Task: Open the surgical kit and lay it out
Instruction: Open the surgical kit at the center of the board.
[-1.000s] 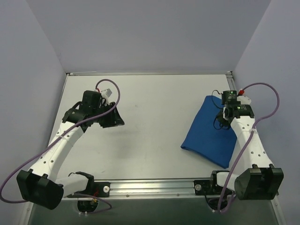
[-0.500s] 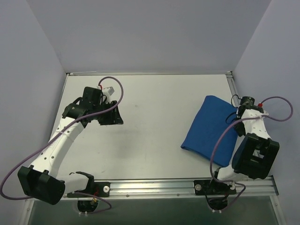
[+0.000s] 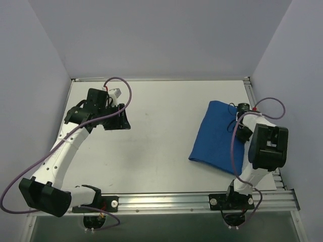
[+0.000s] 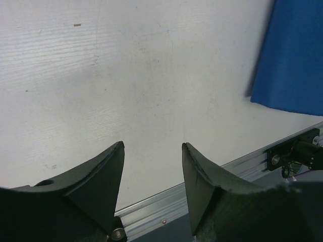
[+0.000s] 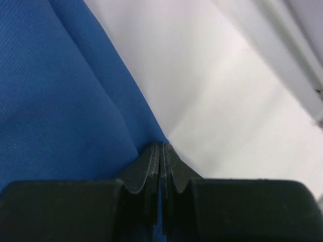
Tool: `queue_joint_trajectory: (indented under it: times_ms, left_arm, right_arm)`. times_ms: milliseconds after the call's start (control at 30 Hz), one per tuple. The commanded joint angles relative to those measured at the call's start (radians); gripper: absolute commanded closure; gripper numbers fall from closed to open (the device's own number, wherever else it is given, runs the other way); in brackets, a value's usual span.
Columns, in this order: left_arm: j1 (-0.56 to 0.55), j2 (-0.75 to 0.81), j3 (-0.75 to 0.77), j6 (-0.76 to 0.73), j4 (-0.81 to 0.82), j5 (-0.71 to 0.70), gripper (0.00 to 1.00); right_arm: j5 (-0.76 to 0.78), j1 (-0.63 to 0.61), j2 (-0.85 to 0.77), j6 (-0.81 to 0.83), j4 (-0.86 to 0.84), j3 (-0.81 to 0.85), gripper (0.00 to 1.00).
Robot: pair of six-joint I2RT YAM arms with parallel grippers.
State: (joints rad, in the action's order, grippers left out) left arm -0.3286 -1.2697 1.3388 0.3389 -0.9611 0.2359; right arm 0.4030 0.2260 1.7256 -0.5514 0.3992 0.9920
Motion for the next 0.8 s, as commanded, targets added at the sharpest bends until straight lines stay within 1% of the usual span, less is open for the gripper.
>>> queue_joint_trajectory:
  times_ms: [0,67,100,133,233,367,433,533,567,600,667,700,767]
  left_arm:
    - [0.011,-0.017,0.046,-0.006,-0.024,-0.004,0.42]
    - [0.013,-0.026,0.051,0.0,-0.025,0.003,0.41]
    - [0.013,-0.033,0.053,0.002,-0.025,0.006,0.41]
    - [0.013,-0.036,0.053,0.003,-0.024,0.008,0.41]
    - [0.019,-0.06,0.043,0.015,0.001,0.0,0.41]
    - [0.02,-0.14,0.023,0.069,0.08,0.029,0.43]
    - [0.014,-0.223,0.023,0.095,0.145,0.061,0.46]
    - [-0.004,-0.357,0.02,0.159,0.235,0.106,0.61]
    - [-0.01,-0.397,0.037,0.182,0.246,0.123,0.69]
    - [-0.018,-0.474,0.051,0.192,0.254,0.121,0.72]
    - [-0.041,-0.545,0.107,0.207,0.254,0.117,0.78]
    - [-0.053,-0.604,0.129,0.209,0.252,0.108,0.83]
    - [-0.084,-0.654,0.175,0.212,0.255,0.098,0.84]
  right_arm:
    - [-0.112,-0.179,0.066,-0.054,-0.056,0.071,1.0]
    - [-0.104,-0.261,0.12,-0.054,-0.046,0.14,1.0]
    - [-0.104,-0.33,0.14,-0.061,-0.04,0.164,1.0]
    - [-0.131,-0.356,0.175,-0.068,-0.039,0.184,1.0]
    - [-0.208,-0.431,0.21,-0.117,-0.066,0.23,1.0]
    - [-0.299,-0.479,0.255,-0.154,-0.073,0.304,1.0]
    - [-0.32,-0.481,0.243,-0.156,-0.063,0.318,1.0]
    - [-0.32,-0.441,0.184,-0.125,-0.054,0.289,0.96]
    - [-0.32,-0.413,0.157,-0.093,-0.057,0.278,0.93]
    - [-0.32,-0.401,0.146,-0.075,-0.056,0.269,0.92]
    - [-0.322,-0.375,0.129,-0.015,-0.056,0.246,0.91]
    - [-0.323,-0.37,0.127,0.001,-0.053,0.243,0.91]
    - [-0.349,-0.367,0.124,0.033,-0.065,0.223,0.9]
